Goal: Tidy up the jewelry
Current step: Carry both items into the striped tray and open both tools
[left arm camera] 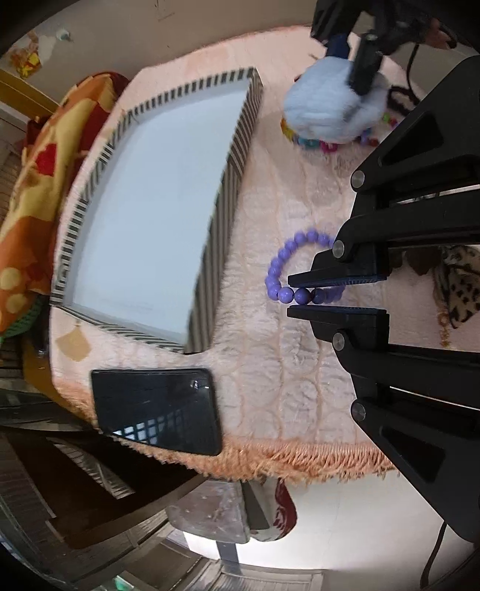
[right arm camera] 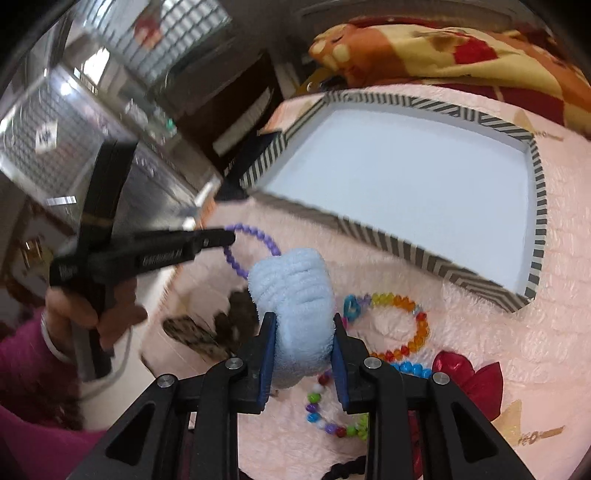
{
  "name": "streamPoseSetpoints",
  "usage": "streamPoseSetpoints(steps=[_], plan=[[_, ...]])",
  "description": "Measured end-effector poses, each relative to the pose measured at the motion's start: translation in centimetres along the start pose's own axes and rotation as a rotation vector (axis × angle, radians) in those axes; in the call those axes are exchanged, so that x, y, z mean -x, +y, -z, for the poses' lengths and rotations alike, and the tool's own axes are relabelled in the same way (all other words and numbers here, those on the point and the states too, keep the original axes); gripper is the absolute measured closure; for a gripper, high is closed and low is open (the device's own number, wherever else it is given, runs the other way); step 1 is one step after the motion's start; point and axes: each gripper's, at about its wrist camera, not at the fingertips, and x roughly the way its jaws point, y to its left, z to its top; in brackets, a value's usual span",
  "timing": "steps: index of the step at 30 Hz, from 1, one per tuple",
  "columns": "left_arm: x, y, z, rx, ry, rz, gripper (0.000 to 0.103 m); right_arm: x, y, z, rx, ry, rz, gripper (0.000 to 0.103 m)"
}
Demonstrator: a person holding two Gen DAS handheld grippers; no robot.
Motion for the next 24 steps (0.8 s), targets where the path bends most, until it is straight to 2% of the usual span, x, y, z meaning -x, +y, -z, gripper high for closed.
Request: streamPoseSetpoints(steps=[3, 8, 13, 18, 24], plan=[[1.6, -0.5, -0.6, -0.012, -0.025, 0.013, 0.095, 0.7, 0.0, -1.2, -0.053, -0.036, -0.029, 0.077], [4.3, -0.9, -2.7, -0.033, -0.072, 0.033, 0.095, 1.8, 0.0, -3.7, -0.14, -0.111, -0.028, 0.077], [5.4, -0.9, -5.3, -0.058, -0.122, 0.043, 0.095, 1.2, 0.2, -6.7, -0.177, -0.147, 0.038, 0.077], [2.9, -1.1, -8.3, -0.056, -0.1, 0.062, 0.095, -1.9, -0.9, -8.5, -0.267, -0.138, 0.072, 0.077], [-1.7, 0.2, -9.7, -0.008, -0.03, 0.0, 0.095, -5.8, -1.9, -9.8, -0.315, -0.106, 0.119, 0.077]])
